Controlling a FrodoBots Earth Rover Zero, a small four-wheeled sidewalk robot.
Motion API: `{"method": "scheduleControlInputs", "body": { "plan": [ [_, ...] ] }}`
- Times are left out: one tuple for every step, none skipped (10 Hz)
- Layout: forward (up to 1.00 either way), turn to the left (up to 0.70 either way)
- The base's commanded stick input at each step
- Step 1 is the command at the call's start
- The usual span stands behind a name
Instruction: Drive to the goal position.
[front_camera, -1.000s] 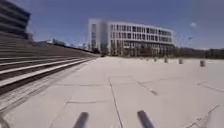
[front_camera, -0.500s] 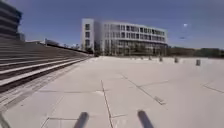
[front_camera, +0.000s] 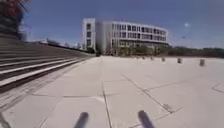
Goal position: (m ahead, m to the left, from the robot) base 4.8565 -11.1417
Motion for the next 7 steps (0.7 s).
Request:
{"method": "scheduleControlInputs", "body": {
  "plan": [
    [0.00, -0.45],
    [0.00, -0.45],
    [0.00, -0.45],
    [0.00, -0.45],
    [0.00, -0.45],
    [0.00, -0.45],
    [0.00, -0.45]
  ]
}}
